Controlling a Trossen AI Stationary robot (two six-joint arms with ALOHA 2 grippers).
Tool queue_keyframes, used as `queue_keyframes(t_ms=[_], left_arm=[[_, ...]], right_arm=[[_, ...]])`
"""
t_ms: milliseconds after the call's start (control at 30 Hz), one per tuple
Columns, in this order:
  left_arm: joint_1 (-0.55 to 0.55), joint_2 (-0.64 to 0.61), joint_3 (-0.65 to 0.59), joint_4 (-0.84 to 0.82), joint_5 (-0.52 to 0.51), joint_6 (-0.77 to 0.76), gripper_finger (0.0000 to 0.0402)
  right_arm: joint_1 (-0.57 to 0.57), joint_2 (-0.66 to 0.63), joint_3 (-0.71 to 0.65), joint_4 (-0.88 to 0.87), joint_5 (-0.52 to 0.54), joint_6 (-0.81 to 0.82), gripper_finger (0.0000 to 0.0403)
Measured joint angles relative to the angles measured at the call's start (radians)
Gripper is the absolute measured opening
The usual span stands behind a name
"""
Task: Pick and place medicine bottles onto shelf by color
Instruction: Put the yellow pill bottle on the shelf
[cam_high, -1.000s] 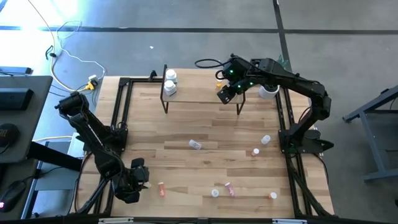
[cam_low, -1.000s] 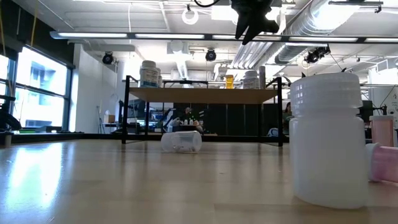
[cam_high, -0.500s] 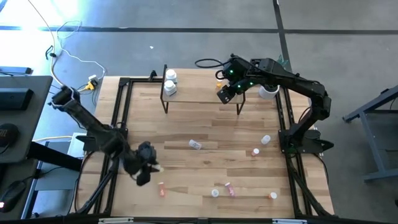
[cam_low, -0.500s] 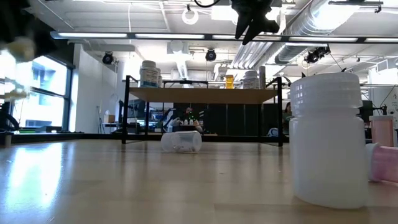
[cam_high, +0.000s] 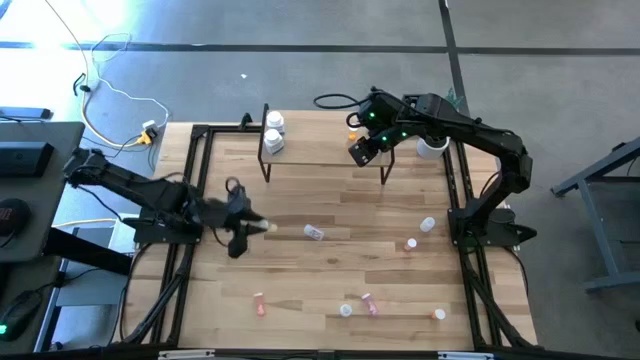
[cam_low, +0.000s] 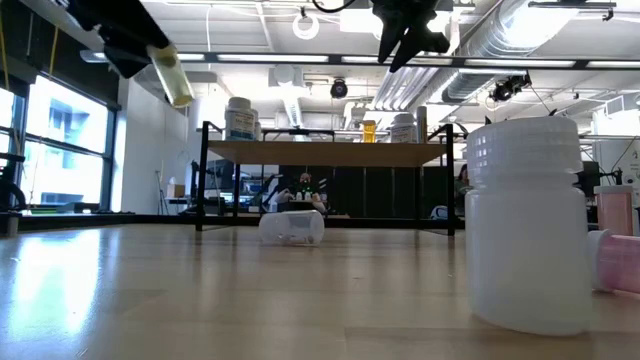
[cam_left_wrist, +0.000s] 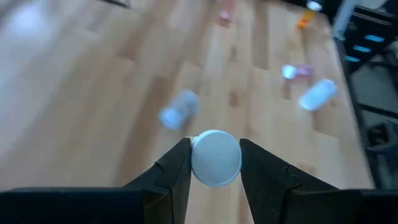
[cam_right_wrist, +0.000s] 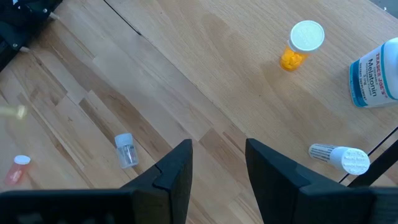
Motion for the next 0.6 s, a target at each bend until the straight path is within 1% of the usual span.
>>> queue_keyframes(t_ms=[167, 300, 400, 600], left_arm=[[0.133, -0.005, 0.083, -0.056, 0.001, 0.145, 0.0113], [0.247, 0.008, 0.159, -0.085, 0.003, 0.236, 0.0113], [0.337, 0.017, 0.214, -0.107, 0.016, 0.286, 0.0113], [0.512, 0.061, 0.330, -0.129, 0.034, 0.378, 0.0113]], right_arm=[[0.000, 0.000, 0.000, 0.000, 0.001, 0.023, 0.0140], [0.000, 0.000, 0.000, 0.000, 0.030, 0.023, 0.0140], [0.000, 0.000, 0.000, 0.000, 0.048, 0.023, 0.0140], [0.000, 0.000, 0.000, 0.000, 0.048, 0.049, 0.0140]])
